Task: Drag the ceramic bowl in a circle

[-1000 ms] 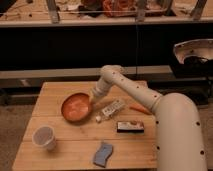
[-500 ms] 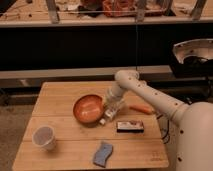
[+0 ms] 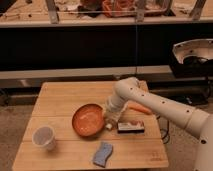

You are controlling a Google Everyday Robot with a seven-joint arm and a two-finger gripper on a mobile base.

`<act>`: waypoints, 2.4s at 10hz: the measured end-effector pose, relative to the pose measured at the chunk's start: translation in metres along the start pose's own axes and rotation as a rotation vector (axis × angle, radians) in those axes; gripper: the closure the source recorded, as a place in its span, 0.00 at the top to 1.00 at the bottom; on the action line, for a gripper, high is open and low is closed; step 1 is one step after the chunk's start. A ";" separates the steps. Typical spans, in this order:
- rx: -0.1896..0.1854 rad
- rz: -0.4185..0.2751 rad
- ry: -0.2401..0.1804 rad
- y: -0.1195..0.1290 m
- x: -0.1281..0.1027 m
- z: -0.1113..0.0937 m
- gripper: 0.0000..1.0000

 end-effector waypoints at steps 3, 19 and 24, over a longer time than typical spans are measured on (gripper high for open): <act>0.002 -0.062 -0.030 -0.035 0.012 0.022 0.03; 0.019 0.023 0.024 0.047 0.038 -0.019 0.03; 0.015 -0.113 -0.031 -0.016 0.008 0.007 0.03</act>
